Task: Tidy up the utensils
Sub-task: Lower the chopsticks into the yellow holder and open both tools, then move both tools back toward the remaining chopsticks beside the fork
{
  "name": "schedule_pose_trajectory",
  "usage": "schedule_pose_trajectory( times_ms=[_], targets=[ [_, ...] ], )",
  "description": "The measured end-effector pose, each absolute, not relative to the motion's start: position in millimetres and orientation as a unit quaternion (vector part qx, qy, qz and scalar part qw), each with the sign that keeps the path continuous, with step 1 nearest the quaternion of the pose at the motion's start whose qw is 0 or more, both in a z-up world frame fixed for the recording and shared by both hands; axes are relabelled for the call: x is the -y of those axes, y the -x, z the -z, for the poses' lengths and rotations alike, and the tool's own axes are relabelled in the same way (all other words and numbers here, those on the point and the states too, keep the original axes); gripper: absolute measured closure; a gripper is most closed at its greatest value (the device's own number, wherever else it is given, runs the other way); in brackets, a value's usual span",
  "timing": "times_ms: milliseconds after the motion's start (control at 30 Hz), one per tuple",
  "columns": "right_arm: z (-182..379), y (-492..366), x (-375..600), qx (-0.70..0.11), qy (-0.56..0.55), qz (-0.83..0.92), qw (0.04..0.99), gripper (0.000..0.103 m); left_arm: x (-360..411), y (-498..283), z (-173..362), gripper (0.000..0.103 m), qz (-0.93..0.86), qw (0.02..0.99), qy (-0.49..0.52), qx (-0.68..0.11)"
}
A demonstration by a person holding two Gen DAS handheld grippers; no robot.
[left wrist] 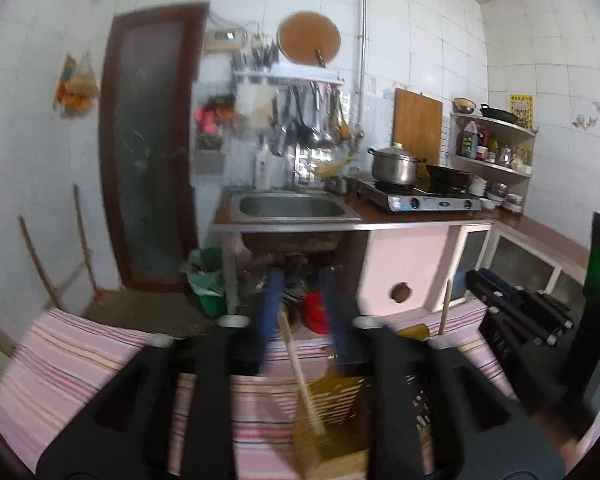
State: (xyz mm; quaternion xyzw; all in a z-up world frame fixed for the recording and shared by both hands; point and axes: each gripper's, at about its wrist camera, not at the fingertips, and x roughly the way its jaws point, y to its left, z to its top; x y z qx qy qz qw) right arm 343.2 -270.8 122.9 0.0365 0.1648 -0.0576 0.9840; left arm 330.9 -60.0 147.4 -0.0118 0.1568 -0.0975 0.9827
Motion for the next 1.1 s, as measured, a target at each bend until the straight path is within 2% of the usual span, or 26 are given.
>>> schedule_pose_trajectory(
  times_ms=[33,67,100,200,367,600,800,1100],
  targets=[
    [-129,-334,278,-0.168,-0.043,0.064,0.983,0.052,56,-320,-152,0.04,0.092,0.984,0.012,-0.149],
    [-132,-328,282,-0.167,-0.047,0.068,0.983,0.048,53,-311,-157,0.025,0.089,0.986,0.013,-0.143],
    [-135,-319,287,-0.167,-0.047,0.07,0.982,0.047,50,-296,-163,0.017,0.088,0.987,0.011,-0.135],
    [-142,-293,296,-0.177,-0.035,0.079,0.98,0.045,47,-263,-170,0.005,0.063,0.99,-0.01,-0.124],
    [-123,-252,313,-0.211,-0.031,0.086,0.973,0.041,36,-225,-159,0.005,0.044,0.987,-0.005,-0.152],
    [-69,-203,329,-0.259,-0.062,0.089,0.96,0.04,6,-189,-104,0.005,-0.007,0.974,0.05,-0.223],
    [-39,-187,323,-0.286,-0.065,0.088,0.952,0.037,-2,-186,-58,0.005,-0.066,0.965,0.039,-0.249],
    [13,-185,318,-0.326,-0.07,0.074,0.94,0.034,-4,-203,4,0.005,-0.034,0.941,0.065,-0.33]
  ],
)
